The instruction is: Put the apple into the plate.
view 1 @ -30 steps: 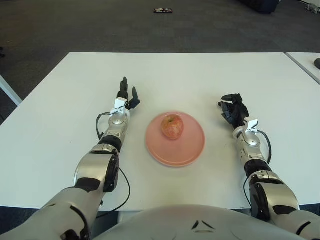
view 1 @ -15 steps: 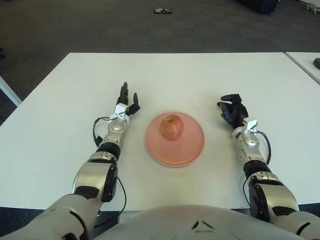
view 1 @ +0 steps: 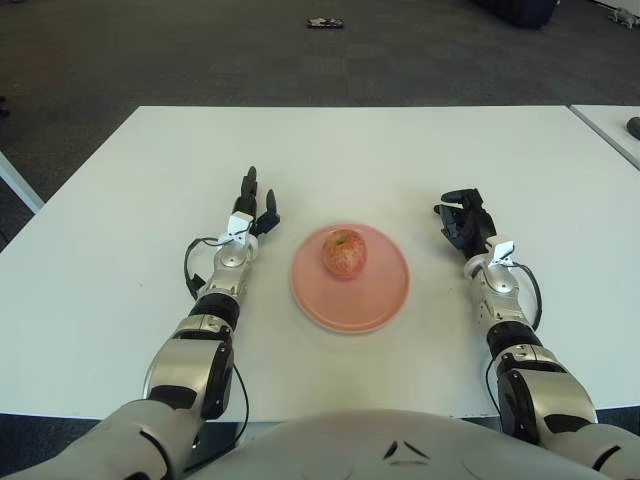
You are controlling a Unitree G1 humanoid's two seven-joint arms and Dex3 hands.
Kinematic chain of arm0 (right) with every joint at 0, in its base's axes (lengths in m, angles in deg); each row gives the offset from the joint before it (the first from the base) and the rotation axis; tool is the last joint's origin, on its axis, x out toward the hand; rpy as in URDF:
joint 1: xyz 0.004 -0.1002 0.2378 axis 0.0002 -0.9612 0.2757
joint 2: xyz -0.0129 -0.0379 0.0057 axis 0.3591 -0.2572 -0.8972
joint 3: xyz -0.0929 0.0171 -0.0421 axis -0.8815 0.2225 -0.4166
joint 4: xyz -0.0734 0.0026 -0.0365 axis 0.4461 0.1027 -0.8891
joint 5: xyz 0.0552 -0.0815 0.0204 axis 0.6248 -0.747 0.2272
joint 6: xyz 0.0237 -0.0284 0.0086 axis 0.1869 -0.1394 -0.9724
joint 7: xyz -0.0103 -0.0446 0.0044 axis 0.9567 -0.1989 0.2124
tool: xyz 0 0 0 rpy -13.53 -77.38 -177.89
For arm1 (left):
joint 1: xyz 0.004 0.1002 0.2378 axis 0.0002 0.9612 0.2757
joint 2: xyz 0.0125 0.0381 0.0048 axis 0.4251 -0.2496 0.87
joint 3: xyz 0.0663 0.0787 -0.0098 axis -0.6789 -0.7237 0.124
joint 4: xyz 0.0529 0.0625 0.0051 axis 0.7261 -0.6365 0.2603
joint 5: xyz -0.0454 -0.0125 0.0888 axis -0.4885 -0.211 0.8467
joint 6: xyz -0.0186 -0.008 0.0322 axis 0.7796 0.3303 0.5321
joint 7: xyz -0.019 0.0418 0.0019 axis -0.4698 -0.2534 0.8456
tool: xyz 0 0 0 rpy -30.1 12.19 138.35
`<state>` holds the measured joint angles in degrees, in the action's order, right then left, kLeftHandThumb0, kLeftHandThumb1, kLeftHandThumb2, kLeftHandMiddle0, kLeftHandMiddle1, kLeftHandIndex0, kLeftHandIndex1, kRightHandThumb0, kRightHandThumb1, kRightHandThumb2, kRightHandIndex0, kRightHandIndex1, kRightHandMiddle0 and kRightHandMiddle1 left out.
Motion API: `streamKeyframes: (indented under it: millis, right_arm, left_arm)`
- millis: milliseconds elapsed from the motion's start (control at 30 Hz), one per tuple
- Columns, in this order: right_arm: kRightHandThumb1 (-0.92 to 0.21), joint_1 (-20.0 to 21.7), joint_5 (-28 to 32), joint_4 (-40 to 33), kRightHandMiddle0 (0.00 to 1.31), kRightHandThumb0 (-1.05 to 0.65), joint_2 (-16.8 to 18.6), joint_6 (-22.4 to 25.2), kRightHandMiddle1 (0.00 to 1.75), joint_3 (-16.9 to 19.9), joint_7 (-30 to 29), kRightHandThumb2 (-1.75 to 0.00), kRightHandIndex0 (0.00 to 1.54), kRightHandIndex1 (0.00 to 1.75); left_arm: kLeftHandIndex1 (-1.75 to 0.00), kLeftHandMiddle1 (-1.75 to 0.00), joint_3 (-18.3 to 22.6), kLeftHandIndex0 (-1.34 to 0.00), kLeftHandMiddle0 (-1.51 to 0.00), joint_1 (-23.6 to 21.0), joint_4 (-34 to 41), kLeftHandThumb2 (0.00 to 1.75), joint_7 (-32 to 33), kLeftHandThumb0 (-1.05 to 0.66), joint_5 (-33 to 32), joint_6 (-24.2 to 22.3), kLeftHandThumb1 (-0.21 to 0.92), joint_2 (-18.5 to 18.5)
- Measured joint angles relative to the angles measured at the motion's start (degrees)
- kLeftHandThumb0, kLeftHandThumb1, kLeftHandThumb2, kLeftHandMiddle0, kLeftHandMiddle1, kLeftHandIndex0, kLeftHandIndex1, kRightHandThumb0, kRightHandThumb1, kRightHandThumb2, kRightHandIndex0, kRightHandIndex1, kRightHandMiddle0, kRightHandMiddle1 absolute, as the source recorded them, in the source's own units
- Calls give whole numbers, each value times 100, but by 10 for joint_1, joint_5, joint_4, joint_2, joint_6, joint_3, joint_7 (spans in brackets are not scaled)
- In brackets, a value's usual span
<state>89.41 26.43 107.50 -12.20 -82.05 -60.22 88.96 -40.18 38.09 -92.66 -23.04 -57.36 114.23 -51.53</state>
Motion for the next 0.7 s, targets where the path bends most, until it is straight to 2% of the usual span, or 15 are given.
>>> streamKeyframes:
  millis: [167,300,400,467,567,700]
  right_arm:
    - [-92,-2,0,-2,25,-35,-1,0,169,0,0,-47,34,123]
    - [-92,-3,0,-2,25,-35,-2,3,169,0,1,-47,34,123]
    - [-92,-3,0,-2,25,-35,-2,4,169,0,3,-47,34,123]
    - [-92,-3,1,-2,25,-35,-3,5,169,1,4,-47,34,123]
    - [-92,-3,1,-2,25,-35,-4,6,169,1,8,-47,34,123]
    - [-92,-3,2,-2,25,-35,-5,7,169,2,12,-47,34,123]
  left_arm:
    - [-69,-12,5,0,-25,12,5,77,21,-86,-3,18,92,-18]
    - [-89,-19,19,0,-31,14,3,71,33,-83,-18,31,92,-36]
    - [-101,-33,31,0,-30,15,1,67,40,-80,-29,41,92,-49]
    - [-111,-49,37,0,-28,15,0,65,45,-77,-35,48,92,-57]
    - [-117,-60,44,-2,-28,17,-1,64,53,-73,-42,61,92,-69]
    - [-120,-67,50,-3,-29,20,0,63,56,-71,-47,71,92,-81]
